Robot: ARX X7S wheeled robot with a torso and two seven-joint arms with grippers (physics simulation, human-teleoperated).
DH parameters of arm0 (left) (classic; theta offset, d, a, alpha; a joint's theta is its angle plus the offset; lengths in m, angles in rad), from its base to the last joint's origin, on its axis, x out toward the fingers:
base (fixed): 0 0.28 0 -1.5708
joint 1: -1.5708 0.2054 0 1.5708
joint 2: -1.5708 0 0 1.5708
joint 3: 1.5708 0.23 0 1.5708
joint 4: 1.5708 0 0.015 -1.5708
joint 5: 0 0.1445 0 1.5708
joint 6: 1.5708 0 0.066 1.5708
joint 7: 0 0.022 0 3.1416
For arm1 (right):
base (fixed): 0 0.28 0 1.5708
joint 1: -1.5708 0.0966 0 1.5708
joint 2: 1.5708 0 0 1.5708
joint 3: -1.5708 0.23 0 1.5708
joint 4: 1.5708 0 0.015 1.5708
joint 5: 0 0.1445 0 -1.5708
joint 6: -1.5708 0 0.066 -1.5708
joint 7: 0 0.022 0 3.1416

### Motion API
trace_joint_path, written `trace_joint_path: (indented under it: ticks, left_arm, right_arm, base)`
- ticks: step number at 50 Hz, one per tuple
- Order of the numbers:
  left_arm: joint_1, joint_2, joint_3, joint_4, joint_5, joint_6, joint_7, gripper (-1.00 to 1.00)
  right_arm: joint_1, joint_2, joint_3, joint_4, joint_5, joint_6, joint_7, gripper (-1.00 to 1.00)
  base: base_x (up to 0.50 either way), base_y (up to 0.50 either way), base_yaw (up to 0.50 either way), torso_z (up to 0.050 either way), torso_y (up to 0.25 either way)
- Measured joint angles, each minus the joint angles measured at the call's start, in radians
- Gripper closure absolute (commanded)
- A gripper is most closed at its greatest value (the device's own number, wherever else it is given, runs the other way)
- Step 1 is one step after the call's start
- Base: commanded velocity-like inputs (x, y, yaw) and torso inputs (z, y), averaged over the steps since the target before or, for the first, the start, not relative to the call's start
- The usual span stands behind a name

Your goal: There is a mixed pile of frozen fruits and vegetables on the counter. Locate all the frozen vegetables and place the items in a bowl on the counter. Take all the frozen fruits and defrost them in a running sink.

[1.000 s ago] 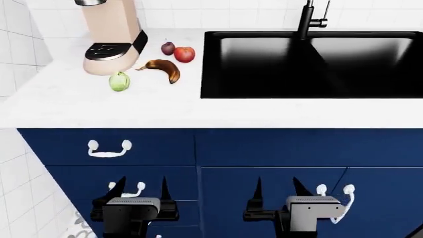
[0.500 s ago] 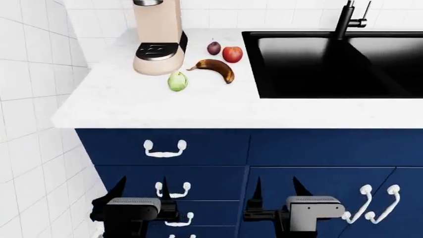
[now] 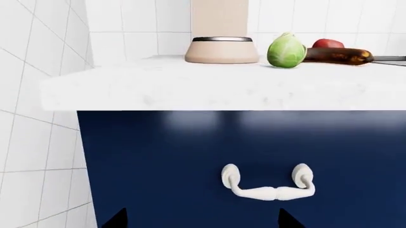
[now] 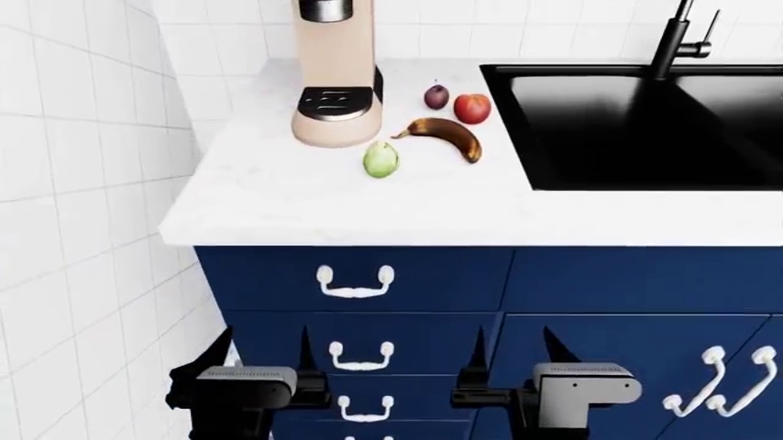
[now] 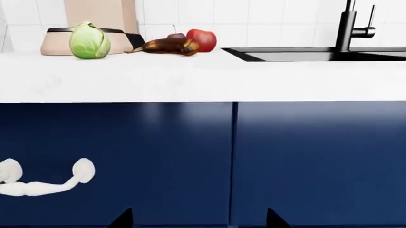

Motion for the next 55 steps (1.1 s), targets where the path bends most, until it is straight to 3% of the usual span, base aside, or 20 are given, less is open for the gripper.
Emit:
trace_joint_path:
  ticks: [32,39,47,55]
  left_arm:
    - [0.005,-0.015,0.022,0.008,-0.012,0.019,-0.011,-1.0]
    - [0.006,-0.017,0.024,0.025,-0.016,0.005,-0.023,-1.0]
    - [0.014,-0.026,0.022,0.16,-0.058,-0.084,-0.049,-1.0]
    - [-0.013,-0.042,0.024,0.384,-0.119,-0.28,-0.111,-1.0]
  right_arm:
    - [0.0,0.015,-0.014,-0.001,0.021,-0.012,0.015,-1.0]
    - [-0.004,0.017,-0.009,-0.009,0.047,-0.017,0.01,-1.0]
    - [-0.026,0.039,-0.003,-0.11,0.082,0.035,0.024,-1.0]
    - [-0.049,0.085,-0.002,-0.321,0.136,0.177,0.06,-1.0]
  base:
    - [0.0,0.0,0.0,0.05,0.0]
    - [0.0,0.0,0.0,0.0,0.0]
    - [0.0,0.0,0.0,0.0,0.0]
    - [0.0,0.0,0.0,0.0,0.0]
